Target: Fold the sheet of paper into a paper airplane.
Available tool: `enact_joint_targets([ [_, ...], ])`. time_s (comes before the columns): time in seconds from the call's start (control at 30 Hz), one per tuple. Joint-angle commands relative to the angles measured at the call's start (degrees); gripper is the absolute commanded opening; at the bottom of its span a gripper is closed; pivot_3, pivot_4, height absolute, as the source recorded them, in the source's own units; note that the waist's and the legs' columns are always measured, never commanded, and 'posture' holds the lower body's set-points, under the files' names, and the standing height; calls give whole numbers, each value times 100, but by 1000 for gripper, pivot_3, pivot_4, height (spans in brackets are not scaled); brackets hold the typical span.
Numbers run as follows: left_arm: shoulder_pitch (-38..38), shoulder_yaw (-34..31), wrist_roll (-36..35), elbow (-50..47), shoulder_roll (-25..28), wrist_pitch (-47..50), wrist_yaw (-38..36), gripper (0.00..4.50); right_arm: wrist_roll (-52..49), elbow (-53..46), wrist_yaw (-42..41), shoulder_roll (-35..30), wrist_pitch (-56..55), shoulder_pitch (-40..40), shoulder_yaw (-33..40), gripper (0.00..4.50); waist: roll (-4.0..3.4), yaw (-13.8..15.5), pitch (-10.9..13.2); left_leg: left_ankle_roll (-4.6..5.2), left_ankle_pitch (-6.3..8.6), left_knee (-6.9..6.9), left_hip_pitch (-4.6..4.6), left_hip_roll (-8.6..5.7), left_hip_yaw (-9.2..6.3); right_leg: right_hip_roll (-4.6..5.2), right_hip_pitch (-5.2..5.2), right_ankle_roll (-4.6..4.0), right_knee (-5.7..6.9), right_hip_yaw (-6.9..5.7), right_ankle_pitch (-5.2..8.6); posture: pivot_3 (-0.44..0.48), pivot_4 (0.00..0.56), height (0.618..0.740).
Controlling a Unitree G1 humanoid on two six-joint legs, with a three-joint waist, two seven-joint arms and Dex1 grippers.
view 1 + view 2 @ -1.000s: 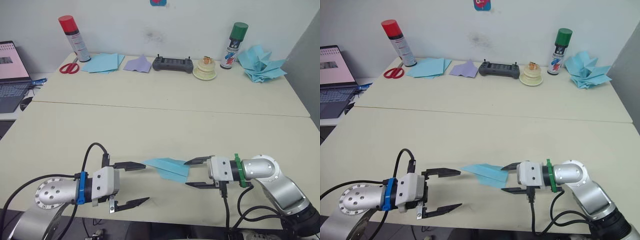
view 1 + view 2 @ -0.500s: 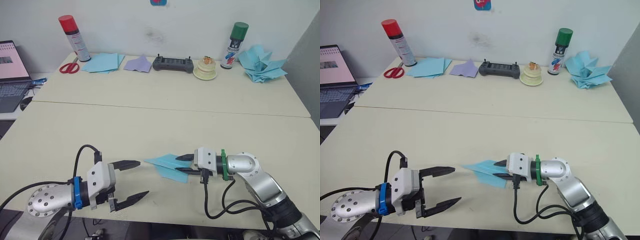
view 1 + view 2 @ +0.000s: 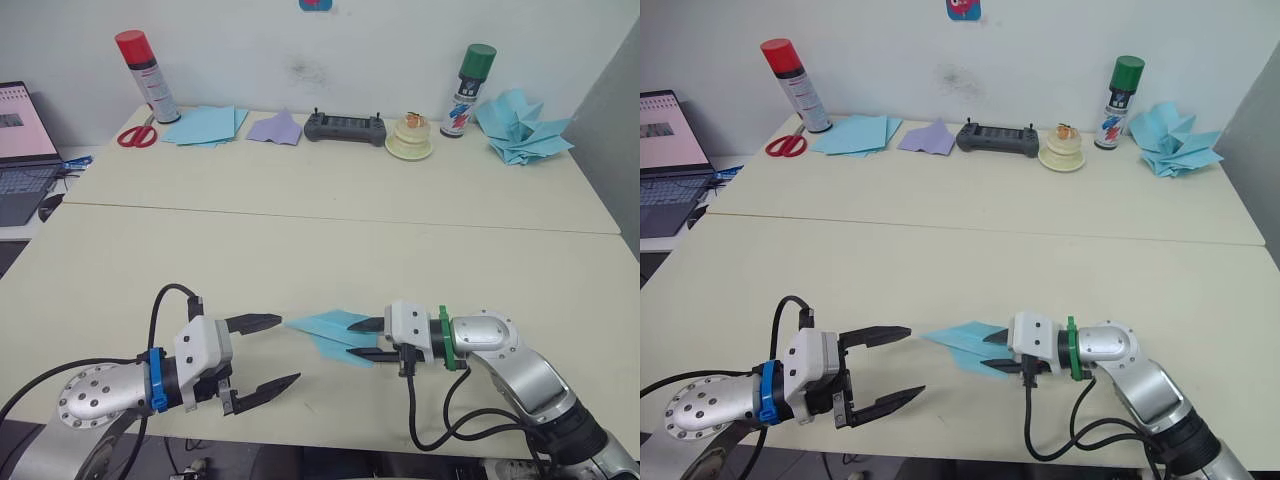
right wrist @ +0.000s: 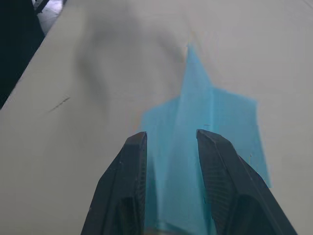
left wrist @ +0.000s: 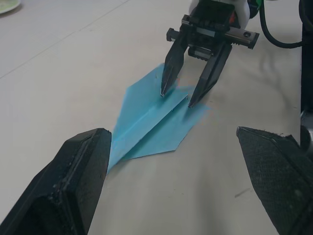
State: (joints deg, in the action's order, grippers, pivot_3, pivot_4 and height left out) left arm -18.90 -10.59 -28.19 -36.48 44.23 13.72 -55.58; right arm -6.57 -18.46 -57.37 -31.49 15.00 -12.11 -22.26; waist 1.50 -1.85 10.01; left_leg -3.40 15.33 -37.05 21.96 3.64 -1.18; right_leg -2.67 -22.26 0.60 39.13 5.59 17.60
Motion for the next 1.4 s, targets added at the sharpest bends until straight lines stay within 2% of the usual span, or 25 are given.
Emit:
enact_joint_targets([
  [0.03,33,-47,-106,-233,-3,24,56,4500,146,80,226,87,-16,-120,15,1659,0,-1,0,0,0,-1,0,0,0,0,1,1,0,0,1,0,150,740],
  [0.47,117,-38,-102,-221,-30,104,108,4500,362,914,464,339,-317,-529,56,1659,0,-1,0,0,0,-1,-2,0,4,-1,0,-20,2,-1,-12,0,150,740],
  [0.53,214,-81,-234,-240,-29,197,144,4500,285,920,371,310,-268,-516,52,1273,0,-1,0,0,0,0,-2,0,3,-1,0,-21,2,-1,-12,0,150,740],
  [0.67,428,-119,-469,-286,-24,432,243,4500,226,899,238,218,-222,-450,59,28,0,-1,0,0,0,-1,-2,0,3,-1,0,-21,3,-4,-12,0,150,740],
  [0.83,553,-98,-514,-335,43,498,220,4500,-68,581,328,155,158,-197,393,28,0,4,0,0,0,0,-1,0,3,-1,1,-22,3,-4,-13,0,150,740],
  [0.93,1507,14,-854,-164,340,1030,159,4500,-343,-158,992,46,847,409,1387,28,1,85,0,-1,0,-5,12,-3,-16,1,0,-22,3,-11,-13,0,150,740],
  [1.07,3172,690,-1167,233,757,2042,-107,4500,-718,-1223,2136,419,2102,1130,2698,28,2,133,-1,-2,-1,-21,13,-9,-16,-2,1,7,24,-15,1,0,150,740],
  [1.23,4469,1470,-901,712,229,2156,-95,4500,-479,-1822,3717,1184,3331,1450,3606,28,-1,-24,-2,-3,-2,-17,1,-10,-4,-5,-2,9,39,-7,1,0,150,740],
  [1.4,5002,1913,-944,709,-138,2247,-348,4500,-672,-1885,4340,1820,4007,1468,3788,28,-1,-65,-2,-4,-2,-12,0,-9,-9,-11,-12,-1,60,0,3,0,150,740],
])
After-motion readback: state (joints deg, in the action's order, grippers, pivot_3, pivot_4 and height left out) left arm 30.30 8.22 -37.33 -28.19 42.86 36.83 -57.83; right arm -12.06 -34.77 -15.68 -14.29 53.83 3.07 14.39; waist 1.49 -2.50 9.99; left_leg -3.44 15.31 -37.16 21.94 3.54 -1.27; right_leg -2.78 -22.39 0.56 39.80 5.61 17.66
